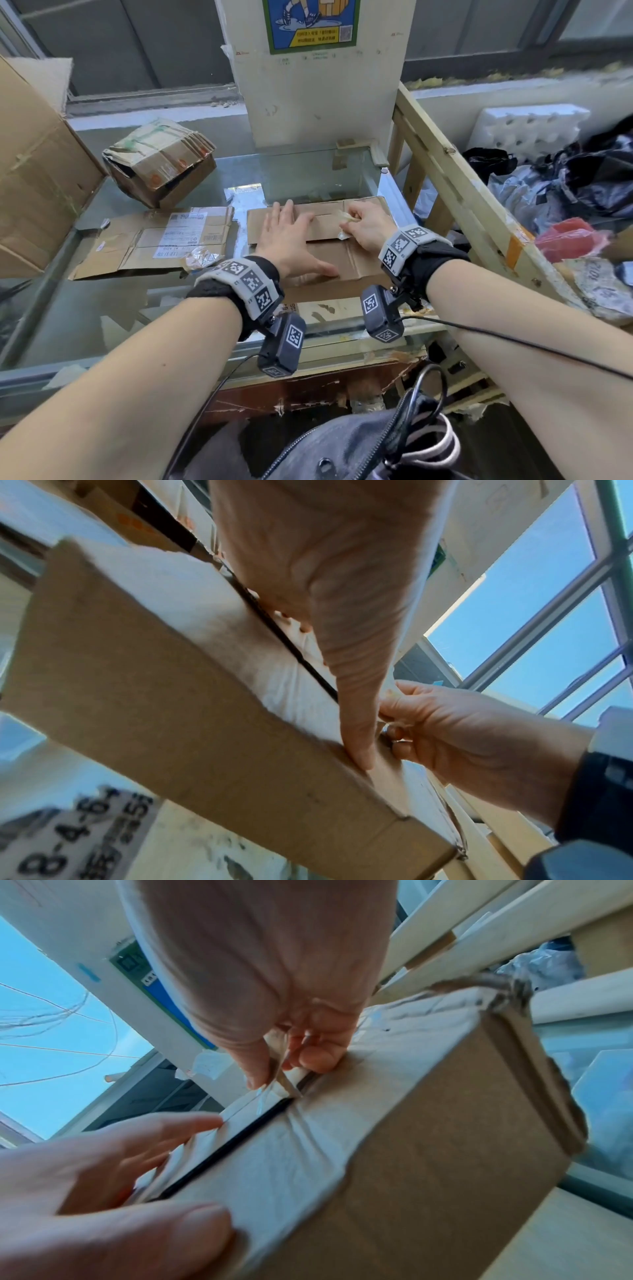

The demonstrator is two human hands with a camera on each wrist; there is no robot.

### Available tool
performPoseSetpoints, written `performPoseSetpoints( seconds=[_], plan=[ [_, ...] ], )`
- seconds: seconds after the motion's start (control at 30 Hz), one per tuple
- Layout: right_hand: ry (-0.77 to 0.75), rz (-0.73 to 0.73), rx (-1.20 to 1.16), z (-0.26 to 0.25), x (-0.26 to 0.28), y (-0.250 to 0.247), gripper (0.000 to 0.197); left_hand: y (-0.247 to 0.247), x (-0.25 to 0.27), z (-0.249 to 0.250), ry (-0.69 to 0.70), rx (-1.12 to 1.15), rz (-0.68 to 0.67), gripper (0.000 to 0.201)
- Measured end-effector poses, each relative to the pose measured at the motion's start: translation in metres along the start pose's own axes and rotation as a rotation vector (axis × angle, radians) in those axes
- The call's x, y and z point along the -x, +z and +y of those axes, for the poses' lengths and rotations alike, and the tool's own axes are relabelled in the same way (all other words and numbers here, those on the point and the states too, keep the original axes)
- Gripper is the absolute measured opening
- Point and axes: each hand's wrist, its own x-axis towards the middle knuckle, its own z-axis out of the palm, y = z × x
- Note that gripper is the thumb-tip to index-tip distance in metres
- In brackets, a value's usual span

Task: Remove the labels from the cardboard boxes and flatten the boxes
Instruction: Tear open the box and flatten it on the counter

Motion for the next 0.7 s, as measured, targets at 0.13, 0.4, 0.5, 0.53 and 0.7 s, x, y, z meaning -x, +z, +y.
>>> performPoseSetpoints(
  seconds=[0.13,0.4,0.5,0.53,0.7],
  plan=[
    [-0.056,0.011,0.07,-0.022,0.004,0.005,0.034,-0.009,-0.006,-0.007,0.053,-0.082,-0.025,0.12],
    [0.014,0.021,-0.022,-0.035,-0.01,0.019,0.036,-0.012,-0.02,-0.033,0.041,-0.081,-0.095,0.12],
    [0.12,0.072,-0.09,-0.028,-0.022,0.026,0.031,-0.014,-0.029,-0.035,0.014,-0.097,-0.128,0.11],
    [0.153,0.095,-0.088,-0.024,-0.024,0.028,0.032,-0.014,-0.031,-0.035,0.018,-0.102,-0.139,0.106],
    [0.13,0.133,0.136,-0.015,-0.031,0.032,0.035,-0.01,-0.038,-0.036,0.091,-0.15,-0.331,0.116]
  ],
)
